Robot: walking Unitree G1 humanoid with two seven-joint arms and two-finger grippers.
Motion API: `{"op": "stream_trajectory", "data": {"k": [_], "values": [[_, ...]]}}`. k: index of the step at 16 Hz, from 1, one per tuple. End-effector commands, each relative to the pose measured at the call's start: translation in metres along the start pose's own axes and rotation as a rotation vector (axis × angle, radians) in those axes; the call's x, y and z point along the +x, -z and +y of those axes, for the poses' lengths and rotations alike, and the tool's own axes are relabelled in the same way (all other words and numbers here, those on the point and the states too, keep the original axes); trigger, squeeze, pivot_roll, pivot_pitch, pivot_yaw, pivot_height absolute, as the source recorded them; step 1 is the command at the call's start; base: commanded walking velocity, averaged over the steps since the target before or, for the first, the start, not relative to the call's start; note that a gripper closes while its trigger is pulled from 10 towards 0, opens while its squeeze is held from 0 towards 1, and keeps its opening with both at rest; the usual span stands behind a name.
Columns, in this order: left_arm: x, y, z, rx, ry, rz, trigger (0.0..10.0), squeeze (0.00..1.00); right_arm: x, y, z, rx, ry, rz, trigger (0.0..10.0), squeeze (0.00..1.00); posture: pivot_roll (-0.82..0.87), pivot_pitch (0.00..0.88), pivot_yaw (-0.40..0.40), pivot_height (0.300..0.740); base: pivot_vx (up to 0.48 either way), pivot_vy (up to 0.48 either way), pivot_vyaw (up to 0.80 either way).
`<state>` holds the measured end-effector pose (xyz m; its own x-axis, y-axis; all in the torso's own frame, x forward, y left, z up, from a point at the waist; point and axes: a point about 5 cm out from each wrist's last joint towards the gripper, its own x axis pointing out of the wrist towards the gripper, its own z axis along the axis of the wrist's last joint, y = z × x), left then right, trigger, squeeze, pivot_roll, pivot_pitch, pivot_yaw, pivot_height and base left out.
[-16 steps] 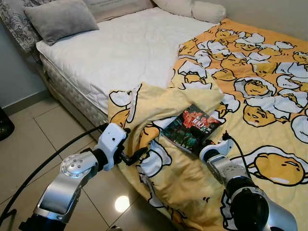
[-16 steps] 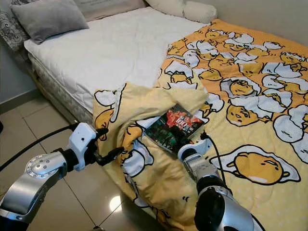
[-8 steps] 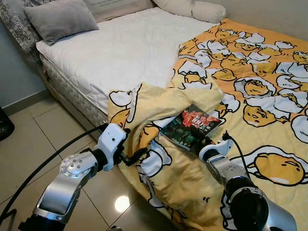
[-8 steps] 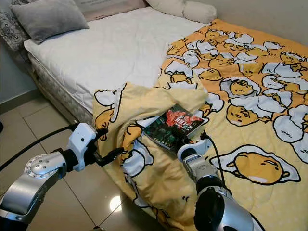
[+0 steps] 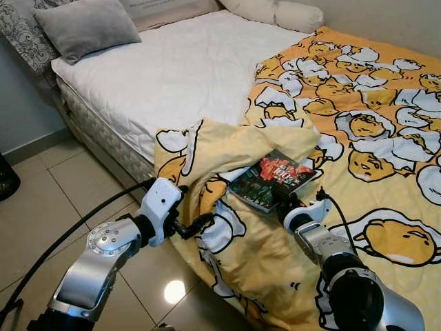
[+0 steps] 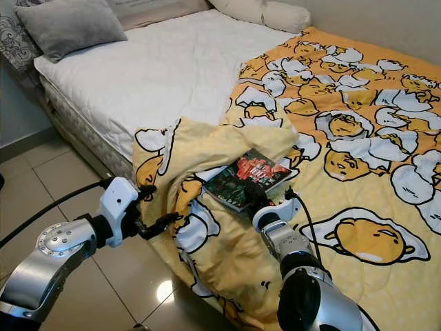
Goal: Clean up the room
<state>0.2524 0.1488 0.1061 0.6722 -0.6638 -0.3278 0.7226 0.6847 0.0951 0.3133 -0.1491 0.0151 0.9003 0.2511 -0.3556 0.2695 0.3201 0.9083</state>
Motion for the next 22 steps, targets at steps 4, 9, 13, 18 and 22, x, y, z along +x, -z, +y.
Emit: {"op": "stream_trajectory", "data": {"k": [4,9,13,18,22], "values": [[0.001,-0.003,-0.009,-0.063,0.085,-0.027,10.0,0.69,0.003,-0.001,0.006,-0.039,-0.01,0.016,0.0,0.0,0.0,0.0,-0.017,0.74,0.0,0.0,0.0],[0.007,0.001,-0.008,-0.071,0.112,0.0,10.0,0.69,0.004,-0.006,0.01,-0.059,-0.018,0.006,0.0,0.0,-0.03,0.0,-0.003,0.74,0.0,0.0,0.0],[0.008,-0.001,-0.001,-0.083,0.097,-0.005,10.0,0.69,0.003,-0.006,0.011,-0.124,-0.048,0.018,0.0,0.0,-0.03,0.0,0.001,0.74,0.0,0.0,0.0],[0.006,-0.019,0.028,-0.102,-0.043,-0.128,10.0,0.7,-0.011,-0.036,0.021,-0.295,-0.278,0.036,0.0,0.0,-0.02,0.0,0.012,0.74,0.0,0.0,0.0],[0.006,-0.036,0.041,-0.35,0.02,-0.309,10.0,0.71,-0.038,-0.047,0.06,-0.501,-0.686,0.186,0.0,0.0,-0.03,0.0,0.033,0.74,0.0,0.0,0.0]]}}
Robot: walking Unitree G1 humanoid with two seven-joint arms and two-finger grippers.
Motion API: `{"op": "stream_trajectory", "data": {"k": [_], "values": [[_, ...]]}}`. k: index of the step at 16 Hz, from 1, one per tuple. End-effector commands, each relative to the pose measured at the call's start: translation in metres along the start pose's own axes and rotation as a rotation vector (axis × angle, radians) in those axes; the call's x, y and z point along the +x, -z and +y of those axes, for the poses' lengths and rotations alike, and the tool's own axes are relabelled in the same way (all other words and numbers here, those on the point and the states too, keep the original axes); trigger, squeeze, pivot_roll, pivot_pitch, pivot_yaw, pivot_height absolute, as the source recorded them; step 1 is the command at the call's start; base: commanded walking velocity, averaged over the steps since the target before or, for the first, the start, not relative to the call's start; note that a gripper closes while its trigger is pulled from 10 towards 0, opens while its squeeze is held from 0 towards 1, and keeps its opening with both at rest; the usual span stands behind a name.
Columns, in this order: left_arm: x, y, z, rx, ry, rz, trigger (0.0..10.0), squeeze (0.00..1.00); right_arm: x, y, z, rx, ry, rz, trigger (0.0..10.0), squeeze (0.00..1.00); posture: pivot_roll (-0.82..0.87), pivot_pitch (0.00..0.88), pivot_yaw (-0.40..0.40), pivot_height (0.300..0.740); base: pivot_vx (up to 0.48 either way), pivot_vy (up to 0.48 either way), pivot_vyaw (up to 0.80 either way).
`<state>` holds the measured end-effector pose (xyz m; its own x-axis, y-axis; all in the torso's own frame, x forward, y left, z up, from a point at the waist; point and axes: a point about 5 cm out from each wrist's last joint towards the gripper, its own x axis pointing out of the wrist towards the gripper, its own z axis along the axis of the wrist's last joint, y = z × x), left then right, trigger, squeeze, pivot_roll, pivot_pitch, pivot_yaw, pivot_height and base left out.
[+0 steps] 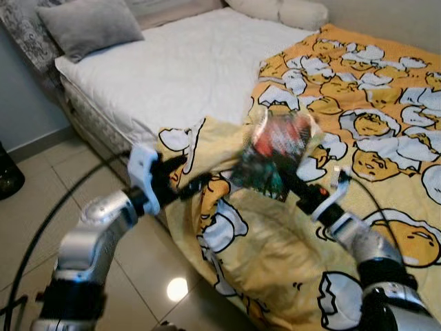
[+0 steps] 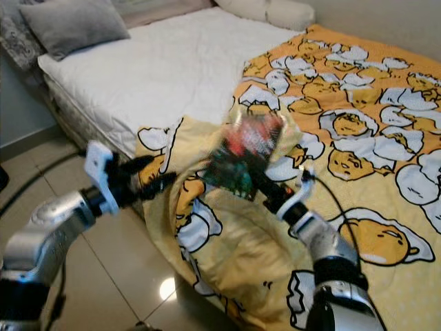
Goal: Clean up the room
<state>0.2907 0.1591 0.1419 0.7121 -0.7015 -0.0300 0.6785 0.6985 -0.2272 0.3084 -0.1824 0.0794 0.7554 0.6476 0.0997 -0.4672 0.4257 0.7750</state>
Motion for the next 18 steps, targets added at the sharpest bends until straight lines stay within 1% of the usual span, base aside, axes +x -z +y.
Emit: {"op": "stream_trajectory", "data": {"k": [1,2,3,4,5,6,7,8,11,12,15,18], "values": [[0.0,-0.006,0.007,-0.121,0.017,-0.066,10.0,0.69,0.003,-0.017,0.024,-0.042,-0.183,0.01,0.0,0.0,-0.03,0.0,0.035,0.74,0.0,0.0,0.0],[0.002,-0.01,0.01,-0.195,0.039,-0.109,10.0,0.66,0.003,-0.019,0.035,-0.052,-0.26,0.04,0.0,0.0,-0.03,0.0,0.037,0.74,0.0,0.0,0.0],[0.002,-0.012,0.011,-0.222,0.05,-0.125,10.0,0.66,0.003,-0.019,0.039,-0.057,-0.288,0.055,0.0,0.0,-0.03,0.0,0.037,0.74,0.0,0.0,0.0],[0.005,-0.018,0.012,-0.337,0.117,-0.172,10.0,0.53,0.004,-0.016,0.057,-0.08,-0.397,0.12,0.0,0.0,-0.03,0.0,0.039,0.74,0.0,0.0,0.0],[0.005,-0.019,0.012,-0.361,0.132,-0.178,10.0,0.48,0.004,-0.014,0.061,-0.087,-0.423,0.138,0.0,0.0,-0.03,0.0,0.04,0.74,0.0,0.0,0.0],[0.005,-0.02,0.008,-0.451,0.218,-0.174,4.7,0.31,0.005,-0.011,0.072,-0.087,-0.49,0.179,0.0,0.0,-0.03,0.0,0.047,0.74,0.0,0.0,0.0],[0.004,-0.021,0.005,-0.516,0.285,-0.166,2.1,0.12,0.004,-0.009,0.079,-0.09,-0.526,0.21,0.0,0.0,-0.03,0.0,0.052,0.74,0.0,0.0,0.0],[0.004,-0.02,0.005,-0.546,0.309,-0.138,0.0,0.0,0.004,-0.008,0.081,-0.096,-0.533,0.236,0.0,0.0,-0.03,0.0,0.054,0.74,0.0,0.0,0.0],[0.005,-0.02,0.002,-0.557,0.347,-0.097,0.0,0.0,0.003,-0.006,0.082,-0.093,-0.514,0.268,0.0,0.0,-0.04,0.0,0.056,0.74,0.0,0.0,0.0],[0.006,-0.02,0.001,-0.547,0.349,-0.088,0.0,0.0,0.003,-0.005,0.081,-0.093,-0.506,0.271,0.0,0.0,-0.03,0.0,0.055,0.74,0.0,0.0,0.0],[0.005,-0.018,-0.003,-0.547,0.363,-0.075,0.0,0.0,0.003,-0.003,0.08,-0.091,-0.492,0.278,0.0,0.0,-0.04,0.0,0.054,0.74,0.0,0.0,0.0],[0.005,-0.017,-0.003,-0.543,0.366,-0.062,0.0,0.0,0.004,-0.003,0.081,-0.089,-0.487,0.28,0.0,0.0,-0.04,0.0,0.054,0.74,0.0,0.0,0.0]]}}
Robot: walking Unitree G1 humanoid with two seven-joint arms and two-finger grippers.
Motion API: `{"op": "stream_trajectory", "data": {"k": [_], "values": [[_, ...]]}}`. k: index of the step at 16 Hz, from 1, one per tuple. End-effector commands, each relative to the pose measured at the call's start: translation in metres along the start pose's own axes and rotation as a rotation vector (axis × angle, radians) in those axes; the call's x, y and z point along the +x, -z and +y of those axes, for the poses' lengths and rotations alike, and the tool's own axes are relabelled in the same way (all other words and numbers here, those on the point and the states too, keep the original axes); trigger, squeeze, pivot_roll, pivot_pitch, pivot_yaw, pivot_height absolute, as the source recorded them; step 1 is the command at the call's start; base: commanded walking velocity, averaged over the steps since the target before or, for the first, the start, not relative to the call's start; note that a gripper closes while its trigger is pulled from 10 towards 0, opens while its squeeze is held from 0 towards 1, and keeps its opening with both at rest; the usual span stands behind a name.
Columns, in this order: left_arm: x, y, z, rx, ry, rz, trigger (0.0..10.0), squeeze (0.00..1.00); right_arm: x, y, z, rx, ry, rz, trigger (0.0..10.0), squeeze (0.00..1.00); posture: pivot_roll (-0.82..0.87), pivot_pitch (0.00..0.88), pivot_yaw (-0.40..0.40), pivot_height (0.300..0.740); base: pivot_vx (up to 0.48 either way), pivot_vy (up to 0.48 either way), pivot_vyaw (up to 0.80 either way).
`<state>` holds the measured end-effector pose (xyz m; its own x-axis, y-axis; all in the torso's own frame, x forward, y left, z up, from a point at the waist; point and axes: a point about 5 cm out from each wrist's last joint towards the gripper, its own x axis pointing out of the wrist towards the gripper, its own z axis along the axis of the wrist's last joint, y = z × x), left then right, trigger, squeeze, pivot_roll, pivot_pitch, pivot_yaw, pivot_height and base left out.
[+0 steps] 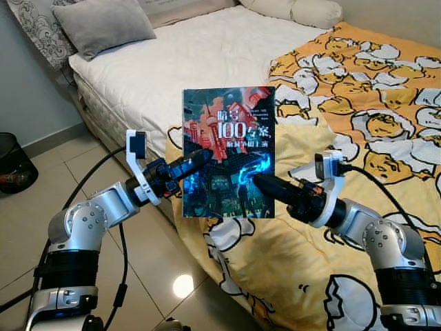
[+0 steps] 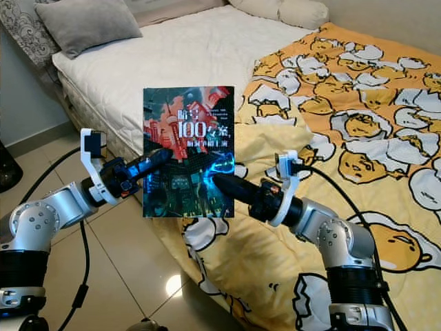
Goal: Clean up the room
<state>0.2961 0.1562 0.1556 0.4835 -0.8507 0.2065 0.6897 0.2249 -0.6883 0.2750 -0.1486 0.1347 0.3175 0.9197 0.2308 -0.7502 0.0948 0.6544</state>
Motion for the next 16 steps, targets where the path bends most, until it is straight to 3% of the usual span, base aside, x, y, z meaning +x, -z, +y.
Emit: {"op": "stream_trajectory", "data": {"k": [1,10,11,12,14,15,16], "values": [[0.0004,-0.0014,-0.0021,0.024,0.002,0.022,0.0,0.0,0.0031,-0.0065,0.0062,-0.031,-0.027,-0.004,0.0,0.0,-0.04,0.0,0.052,0.74,0.0,0.0,0.0],[-0.0011,0.0059,-0.0038,0.016,-0.006,0.042,0.0,0.0,0.005,-0.0061,0.0049,-0.035,-0.015,-0.012,0.0,0.0,-0.03,0.0,0.048,0.74,0.0,0.0,0.0],[-0.0014,0.006,-0.0034,0.026,-0.012,0.04,0.0,0.0,0.0064,-0.0059,0.0034,-0.052,0.001,-0.009,1.7,0.0,-0.03,0.0,0.046,0.74,0.0,0.0,0.0],[-0.0017,0.0061,-0.0031,0.029,-0.015,0.039,0.0,0.0,0.0078,-0.0055,0.0013,-0.063,0.023,-0.005,10.0,0.0,-0.03,0.0,0.046,0.74,0.0,0.0,0.0],[-0.0019,0.0071,-0.0033,0.032,-0.02,0.037,0.0,0.0,0.0092,-0.0046,0.0012,-0.041,0.011,-0.009,10.0,0.0,-0.03,0.0,0.043,0.74,0.0,0.0,0.0],[-0.002,0.0071,-0.0039,0.036,-0.023,0.034,0.0,0.0,0.0094,-0.0045,0.0009,-0.03,0.009,-0.013,10.0,0.11,-0.03,0.0,0.042,0.74,0.0,0.0,0.0],[-0.0021,0.007,-0.004,0.038,-0.024,0.033,0.0,0.0,0.0095,-0.0046,0.0005,-0.026,0.011,-0.016,10.0,0.11,-0.03,0.0,0.041,0.74,0.0,0.0,0.0]]}}
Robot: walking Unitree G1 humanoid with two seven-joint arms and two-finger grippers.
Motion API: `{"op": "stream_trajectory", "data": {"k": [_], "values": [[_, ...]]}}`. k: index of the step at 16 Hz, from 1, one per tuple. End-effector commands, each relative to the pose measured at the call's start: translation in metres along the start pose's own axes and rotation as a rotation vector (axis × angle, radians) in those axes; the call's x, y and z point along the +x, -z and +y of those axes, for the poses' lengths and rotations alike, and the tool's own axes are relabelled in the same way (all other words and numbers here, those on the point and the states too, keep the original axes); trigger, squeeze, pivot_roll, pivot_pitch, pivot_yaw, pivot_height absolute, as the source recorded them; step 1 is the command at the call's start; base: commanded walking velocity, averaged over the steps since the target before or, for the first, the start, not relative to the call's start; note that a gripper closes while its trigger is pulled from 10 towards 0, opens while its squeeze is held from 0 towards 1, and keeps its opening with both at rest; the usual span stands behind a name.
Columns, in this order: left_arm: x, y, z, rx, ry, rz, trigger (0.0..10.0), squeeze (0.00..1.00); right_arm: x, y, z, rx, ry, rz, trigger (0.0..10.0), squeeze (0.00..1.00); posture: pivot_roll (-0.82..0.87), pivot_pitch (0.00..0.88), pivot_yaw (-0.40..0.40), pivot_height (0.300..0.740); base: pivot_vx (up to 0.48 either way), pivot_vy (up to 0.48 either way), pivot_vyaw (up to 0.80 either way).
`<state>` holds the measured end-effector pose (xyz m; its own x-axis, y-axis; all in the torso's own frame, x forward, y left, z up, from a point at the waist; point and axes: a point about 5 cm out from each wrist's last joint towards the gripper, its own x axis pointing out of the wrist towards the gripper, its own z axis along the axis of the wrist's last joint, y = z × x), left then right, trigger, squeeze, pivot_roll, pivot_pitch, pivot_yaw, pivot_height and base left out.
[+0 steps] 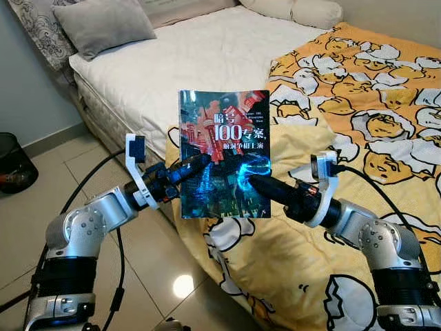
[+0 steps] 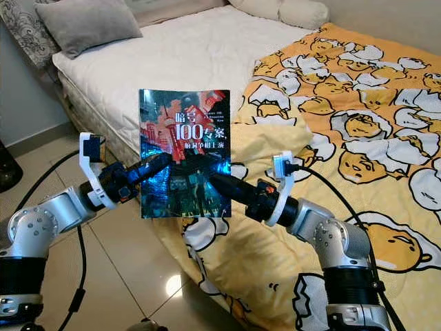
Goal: Clean up the room
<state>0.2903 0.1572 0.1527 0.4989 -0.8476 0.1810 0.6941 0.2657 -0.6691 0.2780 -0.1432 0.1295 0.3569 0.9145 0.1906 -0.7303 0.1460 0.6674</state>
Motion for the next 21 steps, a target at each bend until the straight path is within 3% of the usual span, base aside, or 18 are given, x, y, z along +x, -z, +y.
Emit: {"op": "stream_trajectory", "data": {"k": [1,4,6,8,9,10,12,13,14,15,19,20,21], "values": [[0.002,0.002,-0.002,0.016,-0.006,0.016,0.0,0.0,0.003,-0.011,-0.002,-0.018,0.019,-0.06,10.0,1.0,-0.03,0.0,0.039,0.74,0.0,0.0,0.0],[0.002,0.0,0.001,0.07,-0.074,-0.015,0.0,0.0,-0.006,-0.017,-0.025,-0.046,0.251,-0.167,10.0,1.0,-0.03,0.0,0.034,0.74,0.0,0.0,0.0],[0.005,-0.003,0.004,0.117,-0.162,-0.056,0.0,0.0,-0.022,-0.021,-0.047,-0.084,0.507,-0.241,10.0,1.0,-0.03,0.0,0.034,0.74,0.0,0.0,0.0],[0.008,-0.005,0.007,0.138,-0.244,-0.1,0.0,0.0,-0.033,-0.026,-0.056,-0.092,0.647,-0.328,10.0,1.0,-0.03,0.0,0.035,0.74,0.0,0.0,0.0],[0.01,-0.006,0.009,0.175,-0.285,-0.126,0.0,0.0,-0.034,-0.027,-0.055,-0.099,0.663,-0.35,10.0,0.36,-0.03,0.0,0.038,0.74,0.0,0.0,0.0],[0.012,-0.009,0.012,0.221,-0.367,-0.182,0.0,0.0,-0.032,-0.026,-0.053,-0.125,0.676,-0.352,10.0,0.0,-0.03,0.0,0.038,0.74,0.0,0.0,0.0],[0.013,-0.012,0.016,0.255,-0.468,-0.266,0.0,0.0,-0.026,-0.023,-0.052,-0.17,0.709,-0.341,10.0,0.0,-0.03,0.0,0.037,0.74,0.0,0.0,0.0],[0.012,-0.013,0.02,0.276,-0.589,-0.319,0.0,0.0,-0.02,-0.019,-0.054,-0.305,0.828,-0.299,10.0,0.0,-0.03,0.0,0.035,0.74,0.0,0.0,0.0],[0.012,-0.01,0.018,0.256,-0.613,-0.35,8.5,0.0,-0.017,-0.016,-0.053,-0.359,0.918,-0.327,10.0,0.0,-0.03,0.0,0.035,0.74,0.0,0.0,0.0],[0.012,-0.007,0.016,0.233,-0.619,-0.381,10.0,0.0,-0.012,-0.012,-0.05,-0.356,0.952,-0.366,10.0,0.0,-0.03,0.0,0.037,0.74,0.0,0.0,0.0],[0.001,-0.009,0.02,0.245,-0.755,-0.445,10.0,0.0,0.005,0.001,-0.037,-0.41,0.962,-0.381,10.0,0.0,-0.02,0.0,0.041,0.74,0.0,0.0,0.0],[0.0,-0.008,0.02,0.259,-0.774,-0.445,10.0,0.0,0.006,0.002,-0.036,-0.492,1.012,-0.353,10.0,0.0,-0.02,0.0,0.04,0.74,0.0,0.0,0.0],[0.0,-0.007,0.02,0.259,-0.778,-0.444,10.0,0.0,0.006,0.003,-0.035,-0.515,1.021,-0.341,10.0,0.0,-0.02,0.0,0.04,0.74,0.0,0.0,0.0]]}}
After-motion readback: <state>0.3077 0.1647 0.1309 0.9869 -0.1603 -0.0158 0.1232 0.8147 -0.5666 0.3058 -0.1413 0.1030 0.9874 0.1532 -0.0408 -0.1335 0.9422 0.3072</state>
